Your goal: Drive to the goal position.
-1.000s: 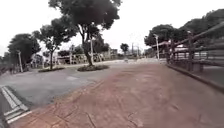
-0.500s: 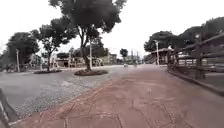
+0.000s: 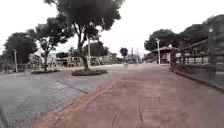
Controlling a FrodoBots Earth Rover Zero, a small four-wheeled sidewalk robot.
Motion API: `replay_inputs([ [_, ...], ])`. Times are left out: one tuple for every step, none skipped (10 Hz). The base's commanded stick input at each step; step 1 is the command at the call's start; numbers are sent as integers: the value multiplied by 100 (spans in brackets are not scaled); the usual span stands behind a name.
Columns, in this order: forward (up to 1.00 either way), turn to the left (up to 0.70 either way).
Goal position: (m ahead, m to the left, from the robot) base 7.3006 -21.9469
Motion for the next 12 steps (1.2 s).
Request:
replay_inputs([
  [100,-40],
  [100,-40],
  [100,-40],
  [100,-20],
  [100,-7],
  [100,0],
  [100,0],
  [100,0],
  [100,0],
  [100,0],
  [100,0],
  [100,0],
])
